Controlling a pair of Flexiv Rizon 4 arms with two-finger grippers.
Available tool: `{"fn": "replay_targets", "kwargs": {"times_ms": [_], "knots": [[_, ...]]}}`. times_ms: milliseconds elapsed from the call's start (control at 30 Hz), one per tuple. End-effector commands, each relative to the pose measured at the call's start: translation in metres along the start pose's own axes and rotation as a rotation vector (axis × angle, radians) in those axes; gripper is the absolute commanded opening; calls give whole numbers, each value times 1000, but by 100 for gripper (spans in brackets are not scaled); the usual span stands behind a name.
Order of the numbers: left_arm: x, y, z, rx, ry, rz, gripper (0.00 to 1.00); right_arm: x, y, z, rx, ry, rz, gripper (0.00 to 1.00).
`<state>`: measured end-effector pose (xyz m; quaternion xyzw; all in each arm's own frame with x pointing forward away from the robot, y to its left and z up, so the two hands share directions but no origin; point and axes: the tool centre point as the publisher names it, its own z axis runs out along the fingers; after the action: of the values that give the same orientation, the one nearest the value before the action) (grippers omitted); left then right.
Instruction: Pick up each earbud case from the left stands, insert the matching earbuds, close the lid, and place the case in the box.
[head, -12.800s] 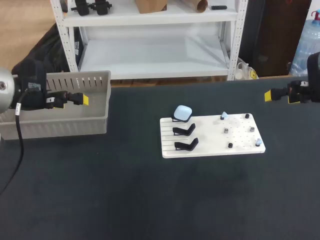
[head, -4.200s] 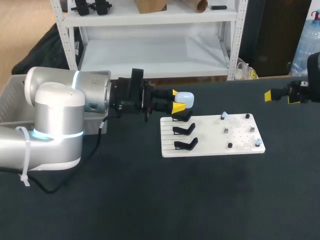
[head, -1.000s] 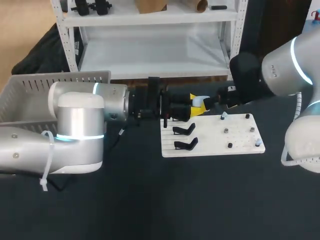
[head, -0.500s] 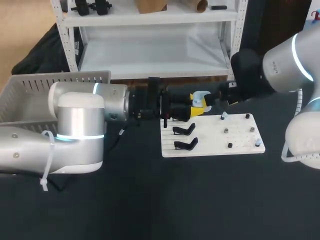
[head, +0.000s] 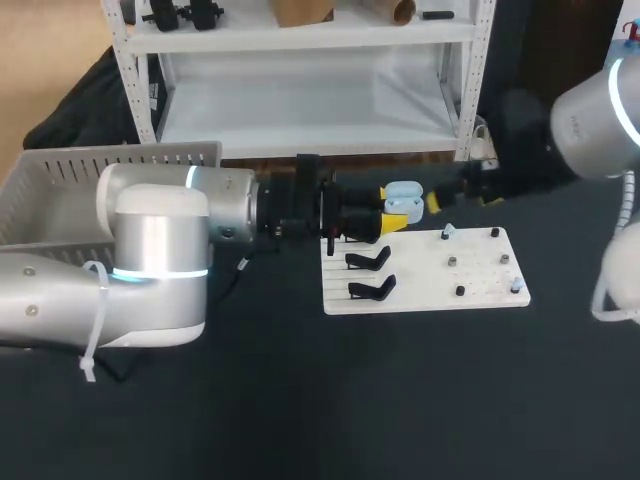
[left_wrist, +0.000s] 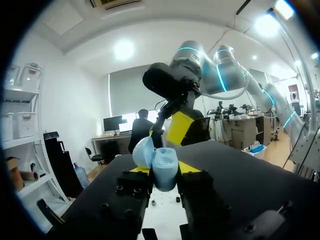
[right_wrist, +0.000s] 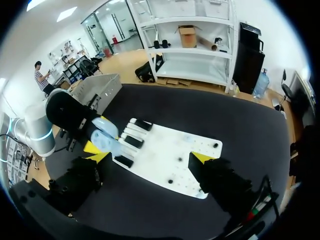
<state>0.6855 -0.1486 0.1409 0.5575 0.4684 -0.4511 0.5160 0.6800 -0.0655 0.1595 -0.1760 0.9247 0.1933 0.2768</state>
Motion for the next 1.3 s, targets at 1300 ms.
{"fn": "replay_targets", "kwargs": {"times_ms": [1300], "knots": [[11,-27,-14,6,30,-161,0,100,-83,10,382,296,-65,95]]}}
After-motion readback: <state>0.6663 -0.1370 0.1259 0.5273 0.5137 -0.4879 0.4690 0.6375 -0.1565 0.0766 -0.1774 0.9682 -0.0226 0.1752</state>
